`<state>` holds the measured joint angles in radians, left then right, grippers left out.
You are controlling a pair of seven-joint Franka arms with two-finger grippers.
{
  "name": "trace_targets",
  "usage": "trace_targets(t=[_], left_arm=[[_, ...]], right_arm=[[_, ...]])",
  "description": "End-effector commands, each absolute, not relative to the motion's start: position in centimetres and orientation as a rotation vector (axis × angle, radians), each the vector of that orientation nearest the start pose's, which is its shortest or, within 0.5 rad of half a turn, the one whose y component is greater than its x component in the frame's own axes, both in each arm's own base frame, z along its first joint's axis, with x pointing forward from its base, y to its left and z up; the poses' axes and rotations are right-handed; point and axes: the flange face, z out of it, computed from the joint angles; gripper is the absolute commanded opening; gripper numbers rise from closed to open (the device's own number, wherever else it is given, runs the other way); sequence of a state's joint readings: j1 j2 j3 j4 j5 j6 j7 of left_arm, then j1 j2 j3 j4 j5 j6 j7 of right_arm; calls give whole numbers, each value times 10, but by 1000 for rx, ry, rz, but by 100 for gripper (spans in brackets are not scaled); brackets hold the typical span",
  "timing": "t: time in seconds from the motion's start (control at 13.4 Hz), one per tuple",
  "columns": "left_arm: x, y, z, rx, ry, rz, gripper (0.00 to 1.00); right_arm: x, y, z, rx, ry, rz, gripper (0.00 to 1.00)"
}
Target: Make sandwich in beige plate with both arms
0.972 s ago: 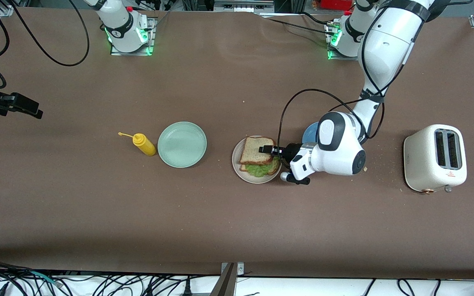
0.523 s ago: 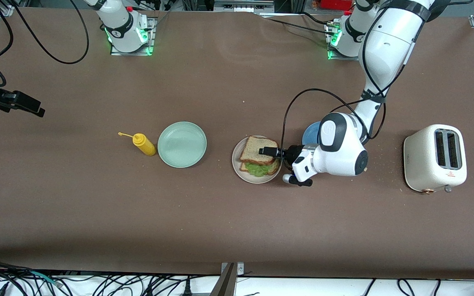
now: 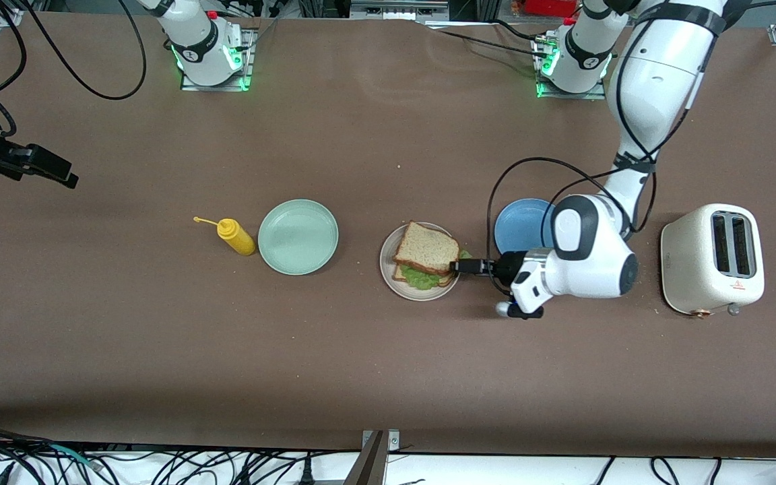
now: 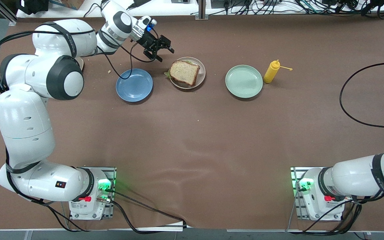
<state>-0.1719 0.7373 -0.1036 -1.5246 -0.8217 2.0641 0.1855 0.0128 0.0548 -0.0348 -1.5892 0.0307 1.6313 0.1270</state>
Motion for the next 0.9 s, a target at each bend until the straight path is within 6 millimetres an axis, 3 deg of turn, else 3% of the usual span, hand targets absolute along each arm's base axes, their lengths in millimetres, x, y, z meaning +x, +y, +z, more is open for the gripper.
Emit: trace_targets(t=[0.0, 0.37, 0.67, 0.82], left_arm=[[678, -182, 230, 2435, 54, -240, 100], [693, -103, 266, 2647, -16, -161, 100], [691, -56, 303, 2828, -120, -163, 100], [688, -46, 315, 2896, -177, -194, 100]], right_arm=[[566, -8, 591, -3084, 246, -20, 100], [559, -7, 585, -3085, 245, 7, 100], [567, -2, 583, -3061, 235, -41, 100], [568, -2, 581, -3061, 235, -36, 100]])
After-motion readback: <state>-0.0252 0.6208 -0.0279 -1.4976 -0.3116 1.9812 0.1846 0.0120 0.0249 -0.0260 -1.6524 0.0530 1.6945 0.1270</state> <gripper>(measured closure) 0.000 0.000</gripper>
